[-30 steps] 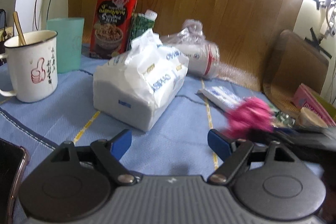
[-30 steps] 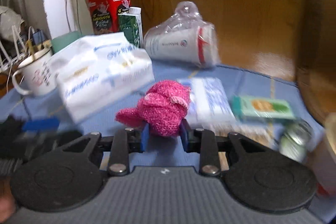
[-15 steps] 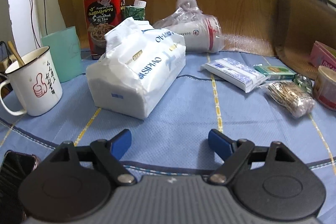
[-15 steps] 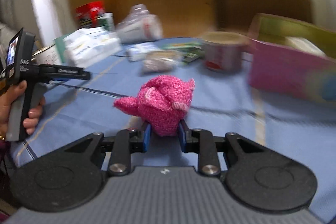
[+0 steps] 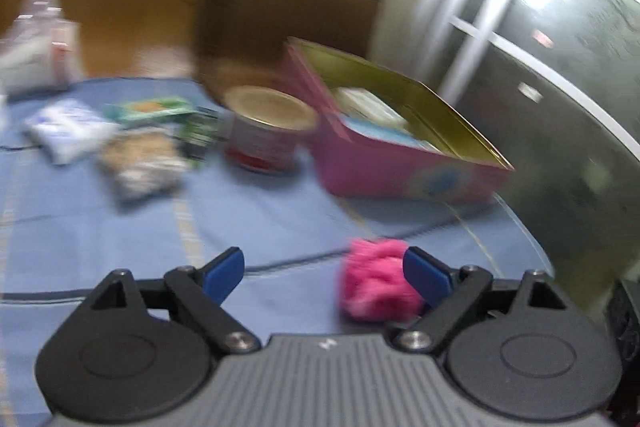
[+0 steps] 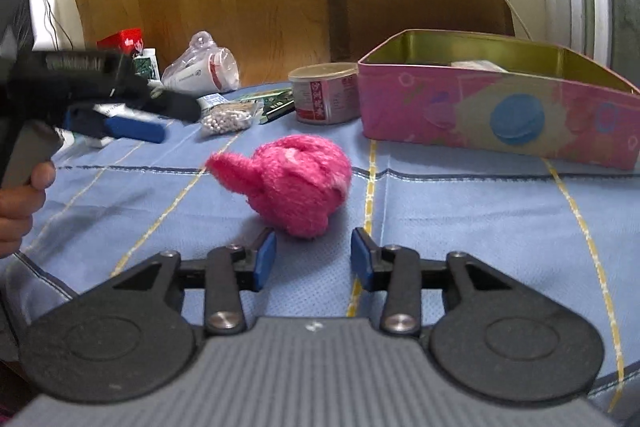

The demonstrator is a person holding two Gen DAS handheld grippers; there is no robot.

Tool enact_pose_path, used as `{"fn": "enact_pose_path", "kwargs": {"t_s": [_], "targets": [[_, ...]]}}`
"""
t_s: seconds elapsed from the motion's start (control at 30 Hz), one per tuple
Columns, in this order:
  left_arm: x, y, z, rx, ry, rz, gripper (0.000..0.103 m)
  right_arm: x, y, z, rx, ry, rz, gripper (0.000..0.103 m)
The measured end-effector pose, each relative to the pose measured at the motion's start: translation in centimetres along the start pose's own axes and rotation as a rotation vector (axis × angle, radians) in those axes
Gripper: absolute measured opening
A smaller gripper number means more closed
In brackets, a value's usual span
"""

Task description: Organize soft objects

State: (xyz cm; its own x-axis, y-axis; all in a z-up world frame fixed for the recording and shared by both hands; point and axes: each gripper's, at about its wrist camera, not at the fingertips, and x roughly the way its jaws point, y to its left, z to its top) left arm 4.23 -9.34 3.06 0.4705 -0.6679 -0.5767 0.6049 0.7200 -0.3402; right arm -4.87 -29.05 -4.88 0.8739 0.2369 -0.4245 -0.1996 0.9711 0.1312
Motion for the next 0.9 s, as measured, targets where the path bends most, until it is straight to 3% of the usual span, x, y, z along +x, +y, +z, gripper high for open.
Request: {"fn": "enact_pose_path", "kwargs": {"t_s": [0.1, 0.13, 0.2, 0.3, 0.43, 0.7, 0.83, 0.9], "targets": [[2.0, -1.7, -0.2, 0.044, 0.044, -0.012, 0.073, 0.4, 0.0, 0.5, -0.017, -0.012, 0.015, 0.045], [2.7, -2.0, -0.3, 0.047, 0.067, -0.027, 0.059, 0.7, 0.0, 0.7, -0.025, -0.012, 0.017, 0.045], [3.8, -2.3, -0.5, 0.026, 0.097, -0.05, 0.054, 1.4, -0.1, 0.8, -0.024, -0.011, 0.029, 0.045], [4.0, -3.1, 0.5, 0.047, 0.073, -0.054, 0.053, 1.4, -0.6, 1.1, 0.001, -0.033, 0.011, 0.042], [4.6, -6.1, 3.8, 0.094, 0.035, -0.092, 0.054, -0.1, -2.1, 2.2, -0.012, -0.139, -0.043, 0.041], [11.7, -11.9, 10.7, 0.139, -0.015, -0.134, 0.055, -0.6, -9.3, 7.0, 0.076, -0.258, -0.199, 0.038], [16.2, -13.1, 12.4, 0.126, 0.006, -0.071, 0.081, 1.0, -12.7, 8.7, 0.094, -0.272, -0.297, 0.039], [17.0, -13.2, 12.3, 0.141, 0.006, -0.021, 0.082, 2.4, -13.8, 9.3, 0.071, -0.255, -0.412, 0.041]]}}
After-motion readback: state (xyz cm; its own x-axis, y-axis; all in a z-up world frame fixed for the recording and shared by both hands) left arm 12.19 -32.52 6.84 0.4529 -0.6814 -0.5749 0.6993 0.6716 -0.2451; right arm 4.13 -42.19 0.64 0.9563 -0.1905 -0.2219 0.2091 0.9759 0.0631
